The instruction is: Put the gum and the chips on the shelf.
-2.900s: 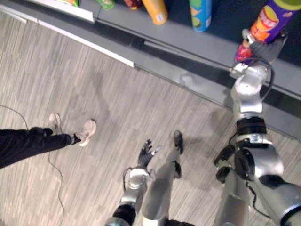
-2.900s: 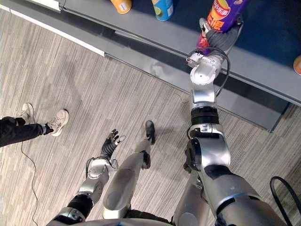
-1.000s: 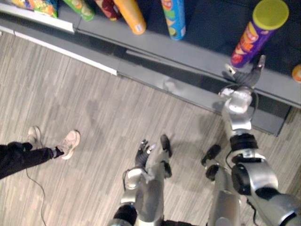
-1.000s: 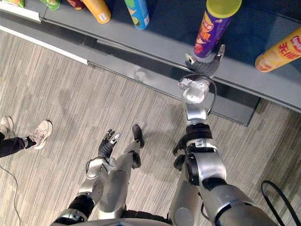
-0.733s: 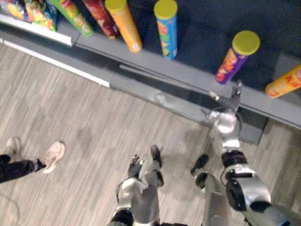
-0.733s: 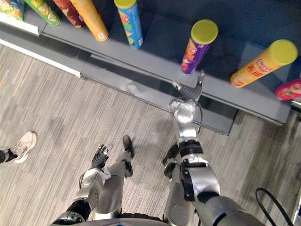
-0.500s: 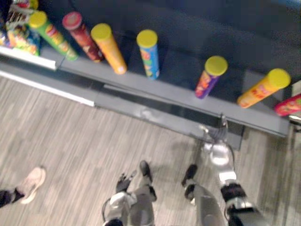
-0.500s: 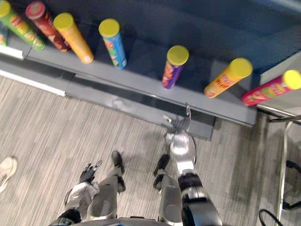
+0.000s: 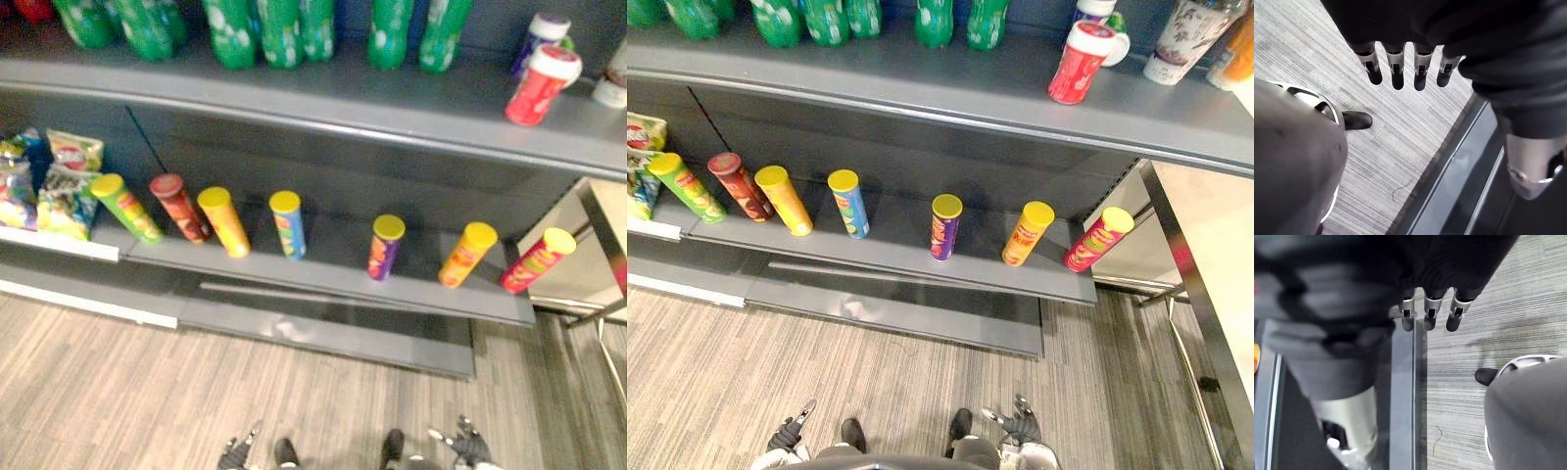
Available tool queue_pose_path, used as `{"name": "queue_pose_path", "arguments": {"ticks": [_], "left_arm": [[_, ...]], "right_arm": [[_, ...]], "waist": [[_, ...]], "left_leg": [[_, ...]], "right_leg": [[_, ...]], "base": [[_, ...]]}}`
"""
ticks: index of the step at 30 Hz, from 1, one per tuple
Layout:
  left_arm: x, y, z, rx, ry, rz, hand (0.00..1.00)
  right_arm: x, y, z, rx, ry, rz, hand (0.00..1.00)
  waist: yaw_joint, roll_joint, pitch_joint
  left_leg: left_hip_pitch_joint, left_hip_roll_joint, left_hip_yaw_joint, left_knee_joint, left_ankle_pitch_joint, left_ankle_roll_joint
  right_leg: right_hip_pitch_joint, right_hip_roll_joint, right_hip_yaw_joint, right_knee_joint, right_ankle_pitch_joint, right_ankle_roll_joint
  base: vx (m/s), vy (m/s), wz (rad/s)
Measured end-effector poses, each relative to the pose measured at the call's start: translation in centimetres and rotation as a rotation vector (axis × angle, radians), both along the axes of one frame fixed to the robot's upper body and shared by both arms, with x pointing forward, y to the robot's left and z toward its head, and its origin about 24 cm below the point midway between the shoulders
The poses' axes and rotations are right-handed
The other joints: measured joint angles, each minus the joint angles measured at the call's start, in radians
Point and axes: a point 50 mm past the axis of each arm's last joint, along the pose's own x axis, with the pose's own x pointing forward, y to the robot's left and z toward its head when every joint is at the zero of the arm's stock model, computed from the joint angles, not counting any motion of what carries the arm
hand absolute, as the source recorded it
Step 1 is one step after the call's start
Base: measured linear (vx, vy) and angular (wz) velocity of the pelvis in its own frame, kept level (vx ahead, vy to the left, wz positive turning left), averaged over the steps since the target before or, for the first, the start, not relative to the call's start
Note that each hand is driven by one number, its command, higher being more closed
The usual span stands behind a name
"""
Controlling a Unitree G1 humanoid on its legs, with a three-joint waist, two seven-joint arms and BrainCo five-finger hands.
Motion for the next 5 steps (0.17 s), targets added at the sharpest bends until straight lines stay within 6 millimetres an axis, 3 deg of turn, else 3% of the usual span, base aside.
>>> {"name": "queue_pose_path", "arguments": {"ticks": [5], "left_arm": [[-1.0, -0.3, -0.4, -0.019, 0.032, 0.028, 0.0]], "right_arm": [[-2.7, -1.1, -1.1, 0.019, 0.136, -0.189, 0.0]], "waist": [[0.0, 0.017, -0.031]], "left_leg": [[0.025, -0.006, 0.012, -0.013, -0.005, 0.004]], "right_leg": [[0.02, -0.001, 0.014, -0.014, 0.003, 0.004]], "base": [[0.02, 0.006, -0.05]]}}
